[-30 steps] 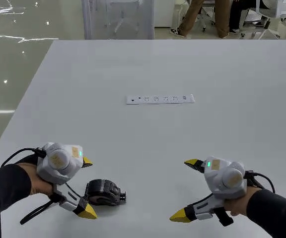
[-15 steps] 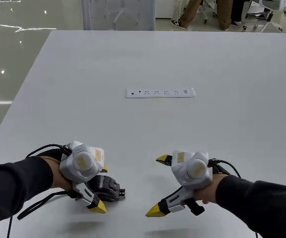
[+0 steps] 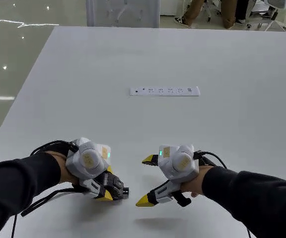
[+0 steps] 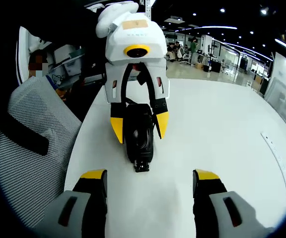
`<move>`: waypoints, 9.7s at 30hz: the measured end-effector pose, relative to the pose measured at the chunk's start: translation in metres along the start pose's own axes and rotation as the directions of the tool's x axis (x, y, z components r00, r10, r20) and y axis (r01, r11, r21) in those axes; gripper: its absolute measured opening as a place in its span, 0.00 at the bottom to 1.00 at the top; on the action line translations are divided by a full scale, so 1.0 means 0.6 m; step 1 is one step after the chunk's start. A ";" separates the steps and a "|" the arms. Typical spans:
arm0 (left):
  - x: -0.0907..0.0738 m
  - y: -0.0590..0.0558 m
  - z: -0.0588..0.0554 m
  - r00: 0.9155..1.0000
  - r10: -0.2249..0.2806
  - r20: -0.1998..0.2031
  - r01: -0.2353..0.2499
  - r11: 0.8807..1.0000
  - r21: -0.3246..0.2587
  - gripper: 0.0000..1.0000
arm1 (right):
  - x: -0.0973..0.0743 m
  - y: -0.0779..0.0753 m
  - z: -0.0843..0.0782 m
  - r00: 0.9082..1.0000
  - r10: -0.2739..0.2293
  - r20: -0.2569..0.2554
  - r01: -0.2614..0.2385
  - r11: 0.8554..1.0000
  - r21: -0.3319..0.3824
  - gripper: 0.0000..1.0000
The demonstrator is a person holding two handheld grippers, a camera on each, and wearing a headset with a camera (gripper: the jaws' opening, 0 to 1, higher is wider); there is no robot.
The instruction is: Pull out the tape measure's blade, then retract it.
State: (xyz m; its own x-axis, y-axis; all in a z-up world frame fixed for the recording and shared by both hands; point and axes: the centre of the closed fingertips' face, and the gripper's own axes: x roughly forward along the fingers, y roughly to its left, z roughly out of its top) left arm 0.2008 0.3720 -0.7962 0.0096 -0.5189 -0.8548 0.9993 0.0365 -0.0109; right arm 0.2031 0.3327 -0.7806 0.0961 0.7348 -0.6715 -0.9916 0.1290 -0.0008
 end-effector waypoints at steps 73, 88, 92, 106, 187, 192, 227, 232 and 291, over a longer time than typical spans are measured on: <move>-0.003 0.003 -0.005 0.999 0.032 0.004 -0.032 0.999 -0.037 0.35 | 0.040 0.010 -0.058 0.990 0.068 -0.124 -0.071 0.997 -0.024 0.10; -0.001 0.003 -0.004 0.999 0.048 0.006 -0.048 0.998 -0.038 0.35 | -0.001 0.000 -0.103 0.987 0.048 -0.156 -0.049 0.999 -0.007 0.10; -0.001 0.004 -0.004 0.999 0.049 0.004 -0.049 0.998 -0.043 0.35 | -0.011 -0.003 -0.112 0.985 0.046 -0.166 -0.052 0.998 -0.030 0.10; -0.001 0.005 -0.003 0.998 0.059 0.012 -0.059 0.998 -0.039 0.35 | -0.041 -0.010 -0.138 0.983 0.041 -0.179 -0.042 0.999 -0.001 0.10; -0.001 0.005 -0.004 0.998 0.063 0.010 -0.063 0.997 -0.038 0.35 | -0.126 -0.025 -0.215 0.972 0.010 -0.235 0.001 0.999 0.048 0.09; 0.000 0.006 -0.004 0.998 0.063 0.011 -0.062 0.997 -0.037 0.35 | -0.132 -0.026 -0.220 0.972 0.006 -0.234 0.006 0.999 0.051 0.09; 0.001 0.006 -0.004 0.998 0.069 0.012 -0.069 0.997 -0.042 0.35 | -0.164 -0.032 -0.249 0.967 -0.003 -0.256 0.020 0.998 0.063 0.09; 0.001 0.006 -0.004 0.998 0.069 0.010 -0.069 0.997 -0.041 0.35 | -0.170 -0.033 -0.255 0.965 -0.005 -0.261 0.023 0.998 0.064 0.09; 0.000 0.005 -0.004 0.998 0.068 0.011 -0.068 0.997 -0.045 0.34 | -0.205 -0.040 -0.287 0.956 -0.017 -0.294 0.045 0.995 0.086 0.09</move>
State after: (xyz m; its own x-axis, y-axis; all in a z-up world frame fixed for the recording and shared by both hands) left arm 0.2036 0.3742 -0.7973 0.0784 -0.5242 -0.8480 0.9937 0.1097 0.0240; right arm 0.2004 0.1248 -0.8256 0.0839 0.5045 -0.8593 -0.9753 0.2183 0.0329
